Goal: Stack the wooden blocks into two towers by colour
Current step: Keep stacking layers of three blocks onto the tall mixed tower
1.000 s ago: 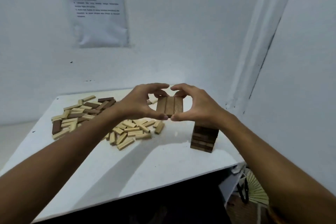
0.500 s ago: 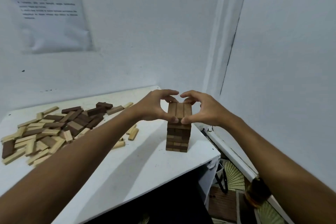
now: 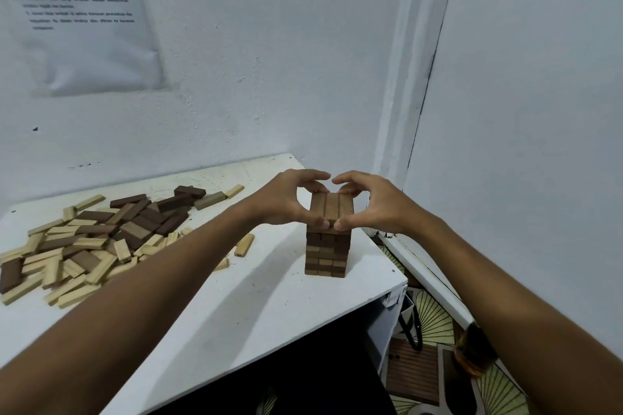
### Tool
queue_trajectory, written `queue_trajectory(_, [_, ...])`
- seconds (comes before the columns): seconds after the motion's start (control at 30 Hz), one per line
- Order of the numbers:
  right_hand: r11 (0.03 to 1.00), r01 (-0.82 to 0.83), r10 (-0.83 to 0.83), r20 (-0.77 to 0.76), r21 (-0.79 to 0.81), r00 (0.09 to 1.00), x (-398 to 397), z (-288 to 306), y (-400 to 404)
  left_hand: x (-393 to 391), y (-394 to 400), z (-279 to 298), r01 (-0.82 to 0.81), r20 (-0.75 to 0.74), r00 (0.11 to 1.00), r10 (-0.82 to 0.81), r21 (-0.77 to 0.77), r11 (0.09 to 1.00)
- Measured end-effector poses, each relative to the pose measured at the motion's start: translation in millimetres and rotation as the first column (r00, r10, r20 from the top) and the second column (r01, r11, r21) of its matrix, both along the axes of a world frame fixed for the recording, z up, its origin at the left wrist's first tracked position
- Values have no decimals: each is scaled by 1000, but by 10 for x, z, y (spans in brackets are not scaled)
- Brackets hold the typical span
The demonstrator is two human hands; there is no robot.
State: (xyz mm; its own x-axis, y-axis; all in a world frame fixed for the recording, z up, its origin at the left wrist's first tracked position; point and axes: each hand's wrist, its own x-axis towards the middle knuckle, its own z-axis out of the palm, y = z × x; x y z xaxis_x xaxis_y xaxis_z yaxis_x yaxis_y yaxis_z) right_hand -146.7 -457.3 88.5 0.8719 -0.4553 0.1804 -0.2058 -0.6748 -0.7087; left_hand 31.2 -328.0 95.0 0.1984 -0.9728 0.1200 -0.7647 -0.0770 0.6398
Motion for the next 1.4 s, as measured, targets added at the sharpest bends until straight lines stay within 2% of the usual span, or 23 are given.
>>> queue_trajectory(0.73, [1000, -1, 1, -19, -27, 1000, -7, 7, 37, 38, -15, -52, -1, 9, 1000, 1, -3, 1000])
queue_trajectory(0.97, [999, 1, -2, -34, -33, 999, -25, 43, 43, 36, 10, -53, -9, -38, 999, 9, -23, 1000])
queue_trajectory(1.23, [986, 112, -91, 163, -125, 982, 77, 207, 224, 143, 226, 16, -44, -19, 999, 44, -35, 998])
queue_trajectory(1.4, [987, 46, -4, 263, -153, 965, 297, 368, 601, 343, 605, 25, -122, 35, 992, 123, -18, 992])
